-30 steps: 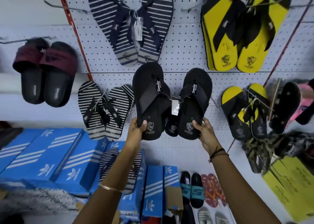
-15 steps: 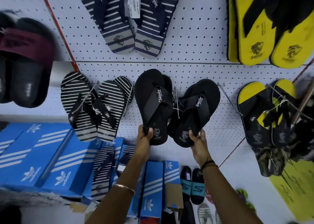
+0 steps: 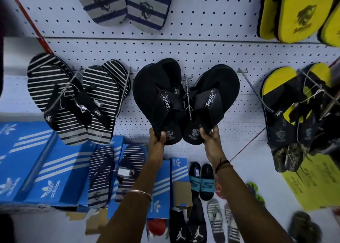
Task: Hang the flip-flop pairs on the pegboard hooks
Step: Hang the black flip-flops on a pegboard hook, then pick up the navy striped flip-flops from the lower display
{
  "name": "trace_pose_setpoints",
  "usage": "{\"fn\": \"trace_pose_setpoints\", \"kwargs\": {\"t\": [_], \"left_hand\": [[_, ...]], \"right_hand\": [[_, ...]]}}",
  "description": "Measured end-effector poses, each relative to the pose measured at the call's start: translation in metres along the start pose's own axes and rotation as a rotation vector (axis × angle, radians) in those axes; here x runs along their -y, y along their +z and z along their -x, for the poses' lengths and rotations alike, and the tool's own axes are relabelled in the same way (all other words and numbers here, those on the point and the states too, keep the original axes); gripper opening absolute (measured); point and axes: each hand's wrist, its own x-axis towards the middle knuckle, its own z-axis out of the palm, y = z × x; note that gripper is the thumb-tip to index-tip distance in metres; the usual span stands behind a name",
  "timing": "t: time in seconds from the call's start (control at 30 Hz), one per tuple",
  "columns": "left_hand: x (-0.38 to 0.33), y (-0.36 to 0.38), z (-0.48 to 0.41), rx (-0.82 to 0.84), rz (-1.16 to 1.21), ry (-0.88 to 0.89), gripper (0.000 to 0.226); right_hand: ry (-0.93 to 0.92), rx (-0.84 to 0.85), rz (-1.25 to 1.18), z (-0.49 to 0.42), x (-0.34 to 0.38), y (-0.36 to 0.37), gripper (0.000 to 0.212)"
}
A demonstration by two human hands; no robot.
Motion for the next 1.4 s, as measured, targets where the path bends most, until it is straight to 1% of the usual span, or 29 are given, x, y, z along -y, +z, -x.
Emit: {"fn": "trace_pose_setpoints", "kwargs": {"t": [0.1,0.2,0.3,0.37,0.47,0.57,0.63,0.7,0.77,0.8,0.87,0.93,0.97,1.07,1.1,1.2,1.23,1.27,1.33,1.4], "left_hand": [[-0.001,0.005,-0.001,0.018,-0.003,-0.018,0.032],[0.000,0.004,0.001,0.036,-0.001,-0.051,0.041],[-0.005,0.003,0.006,0.053,0.006,-0.051,0.043],[-0.009,0.002,0.011,0.053,-0.002,-0.051,0.045],[-0.014,-0.007,0.023,0.063,-0.044,-0.064,0.054],[-0.007,-0.028,0.040,0.104,-0.106,-0.092,0.062],[0.002,-0.050,0.055,0.101,-0.130,-0.086,0.055],[0.012,-0.079,0.071,0.086,-0.154,-0.092,0.039],[0.028,-0.116,0.084,0.006,-0.198,-0.098,0.021],[0.035,-0.135,0.089,-0.058,-0.219,-0.104,0.015],[0.050,-0.173,0.094,-0.168,-0.254,-0.123,0.009],[0.063,-0.210,0.092,-0.210,-0.355,-0.150,0.004],[0.071,-0.226,0.089,-0.232,-0.417,-0.171,0.010],[0.092,-0.264,0.078,-0.304,-0.624,-0.224,0.044],[0.096,-0.272,0.075,-0.307,-0.687,-0.262,0.051],[0.095,-0.285,0.063,-0.285,-0.820,-0.405,0.073],[0.099,-0.290,0.058,-0.257,-0.850,-0.435,0.078],[0.102,-0.293,0.053,-0.222,-0.870,-0.465,0.082],[0.110,-0.298,0.046,-0.178,-0.889,-0.505,0.079],[0.116,-0.302,0.041,-0.164,-0.934,-0.503,0.074]], "right_hand": [[-0.017,0.006,0.043,0.000,0.002,-0.002,0.050],[-0.032,0.004,0.073,0.002,0.006,-0.002,0.047],[-0.031,-0.018,0.086,0.009,0.008,-0.002,0.047],[-0.015,-0.048,0.074,0.016,0.008,0.000,0.047],[0.018,-0.108,0.053,0.036,0.008,0.006,0.049],[0.100,-0.162,0.050,0.067,-0.004,0.017,0.052],[0.177,-0.195,0.069,0.088,-0.023,0.024,0.054],[0.245,-0.231,0.069,0.109,-0.048,0.033,0.057],[0.324,-0.234,0.092,0.127,-0.073,0.045,0.048],[0.371,-0.205,0.107,0.134,-0.086,0.051,0.043],[0.507,-0.121,0.165,0.145,-0.112,0.067,0.055],[0.597,-0.016,0.228,0.150,-0.138,0.085,0.060],[0.618,0.025,0.251,0.152,-0.150,0.094,0.059],[0.622,0.069,0.361,0.149,-0.178,0.125,0.056],[0.616,0.088,0.396,0.145,-0.189,0.136,0.059],[0.584,0.189,0.539,0.138,-0.219,0.165,0.079],[0.566,0.192,0.589,0.137,-0.226,0.174,0.080],[0.533,0.164,0.630,0.136,-0.230,0.182,0.077],[0.466,0.050,0.664,0.131,-0.242,0.191,0.066],[0.494,-0.076,0.639,0.129,-0.246,0.200,0.063]]}}
